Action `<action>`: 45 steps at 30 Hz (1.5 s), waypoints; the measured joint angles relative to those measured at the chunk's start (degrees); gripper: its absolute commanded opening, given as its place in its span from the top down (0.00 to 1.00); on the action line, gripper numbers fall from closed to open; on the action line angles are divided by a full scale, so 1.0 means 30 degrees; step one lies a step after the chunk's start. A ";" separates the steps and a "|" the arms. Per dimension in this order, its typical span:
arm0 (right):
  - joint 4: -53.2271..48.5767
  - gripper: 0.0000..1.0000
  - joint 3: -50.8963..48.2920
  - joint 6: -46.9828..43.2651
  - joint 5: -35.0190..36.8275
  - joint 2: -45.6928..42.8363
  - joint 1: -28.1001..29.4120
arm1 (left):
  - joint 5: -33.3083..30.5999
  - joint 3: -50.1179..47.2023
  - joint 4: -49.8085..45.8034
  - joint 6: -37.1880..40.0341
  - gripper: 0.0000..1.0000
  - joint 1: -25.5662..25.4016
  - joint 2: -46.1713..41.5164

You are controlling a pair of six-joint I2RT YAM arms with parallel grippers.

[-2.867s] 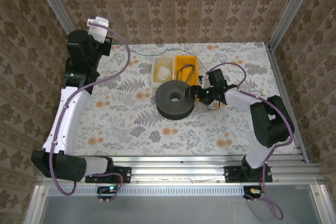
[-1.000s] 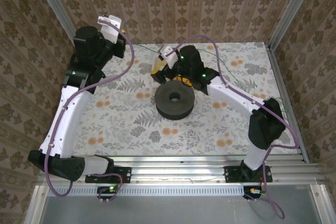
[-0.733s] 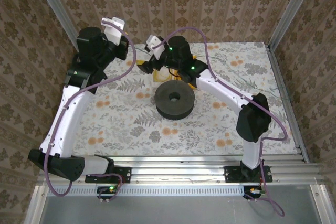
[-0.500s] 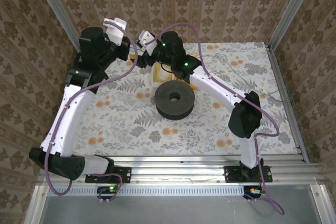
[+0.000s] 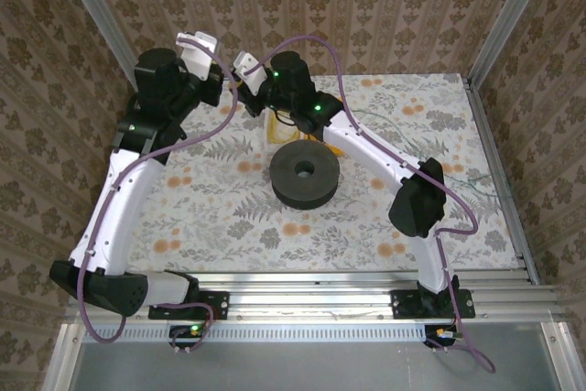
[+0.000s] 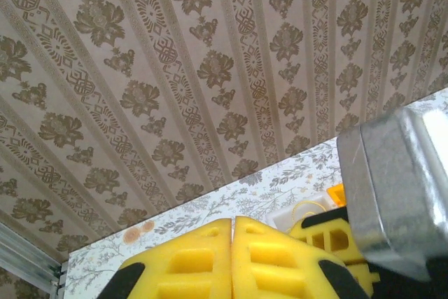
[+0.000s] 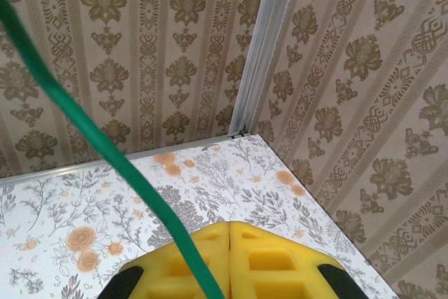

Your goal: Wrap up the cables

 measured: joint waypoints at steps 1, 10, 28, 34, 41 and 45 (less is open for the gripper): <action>-0.0015 1.00 0.0146 0.0204 0.0007 0.0029 -0.0022 | 0.0102 -0.0175 0.0073 -0.0029 1.00 0.0007 -0.0124; -0.1020 1.00 0.4379 0.3592 -0.1574 0.1821 -0.0554 | 0.1086 -0.3847 0.2907 -0.1639 1.00 0.0007 -0.2033; -0.3483 0.54 0.7905 0.5428 -0.2885 0.3490 -0.1421 | 0.1217 -0.2295 0.3024 -0.1515 1.00 0.0984 -0.1428; -0.3861 0.55 0.6346 0.4670 -0.2040 0.2958 -0.1960 | 0.1209 -0.0379 0.2113 -0.0809 1.00 0.2382 -0.1020; -0.3599 1.00 0.4342 0.4131 -0.1668 0.2193 -0.2098 | 0.1341 0.0036 0.1916 -0.0539 1.00 0.2659 -0.0896; -0.3249 1.00 0.4342 0.4197 -0.1676 0.2186 -0.2055 | 0.1545 -0.0087 0.2069 -0.0634 1.00 0.2674 -0.0852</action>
